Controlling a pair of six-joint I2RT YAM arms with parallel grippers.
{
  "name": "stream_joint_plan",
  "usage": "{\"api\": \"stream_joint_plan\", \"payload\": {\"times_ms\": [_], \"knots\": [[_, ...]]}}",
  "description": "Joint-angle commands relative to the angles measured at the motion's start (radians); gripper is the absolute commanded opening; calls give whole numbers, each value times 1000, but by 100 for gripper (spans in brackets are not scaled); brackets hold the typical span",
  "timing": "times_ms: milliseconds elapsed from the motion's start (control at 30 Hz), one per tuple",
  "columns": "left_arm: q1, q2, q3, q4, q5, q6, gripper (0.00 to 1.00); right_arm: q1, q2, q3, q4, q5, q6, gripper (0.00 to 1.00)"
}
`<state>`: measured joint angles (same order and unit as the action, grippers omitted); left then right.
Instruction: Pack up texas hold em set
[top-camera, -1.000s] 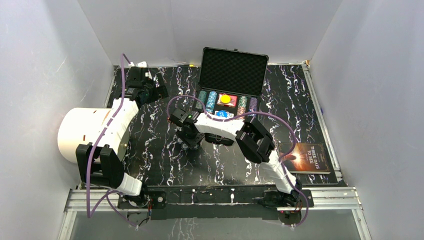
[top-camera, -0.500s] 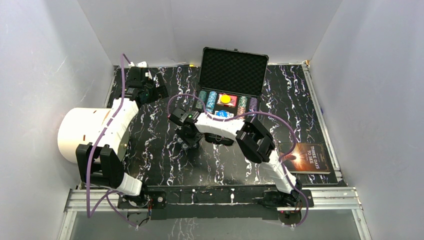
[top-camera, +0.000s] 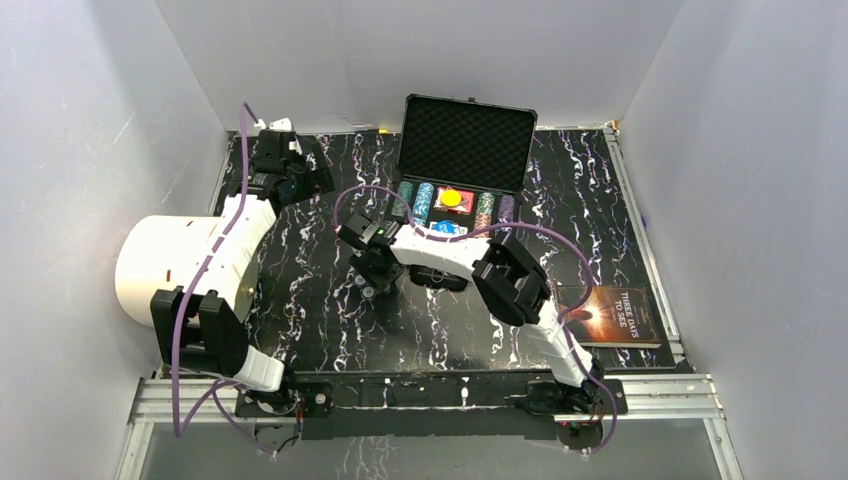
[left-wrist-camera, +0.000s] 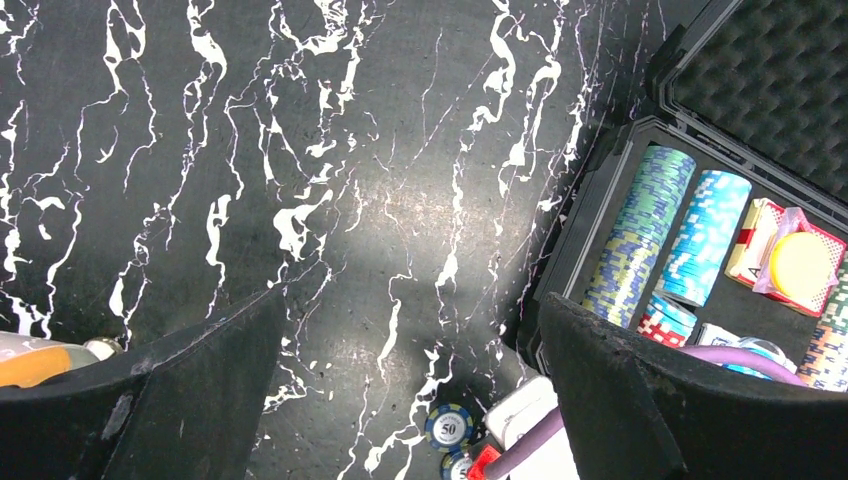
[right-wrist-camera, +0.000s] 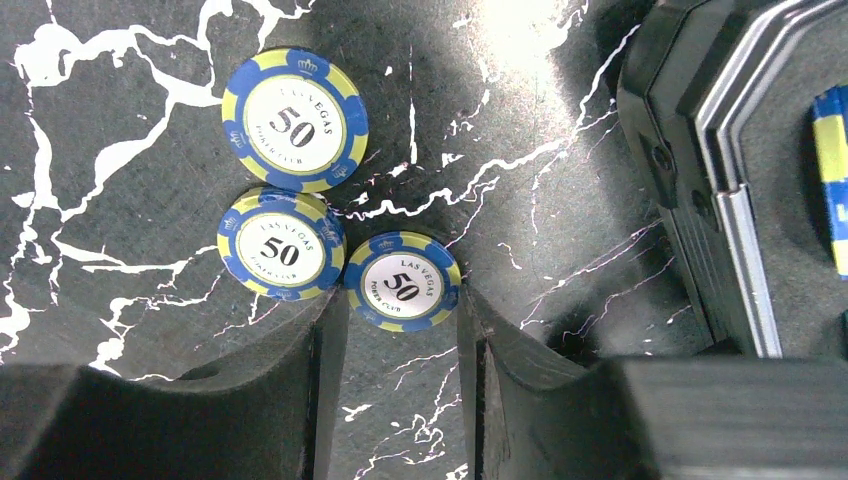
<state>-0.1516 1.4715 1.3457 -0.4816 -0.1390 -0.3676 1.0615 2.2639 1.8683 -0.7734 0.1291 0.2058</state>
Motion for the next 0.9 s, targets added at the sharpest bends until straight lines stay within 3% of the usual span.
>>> {"api": "stream_joint_plan", "payload": {"times_ms": [0,267,867], "knots": [[7,-29,36,-29,-20,13,98,-1,-86,52,31,14,-2,48],[8,-23,41,-31,-25,15,98,1,-110,52,33,27,-4,49],[9,-2,69,-45,-44,7,98,44,-44,72,76,-133,-119,52]]}}
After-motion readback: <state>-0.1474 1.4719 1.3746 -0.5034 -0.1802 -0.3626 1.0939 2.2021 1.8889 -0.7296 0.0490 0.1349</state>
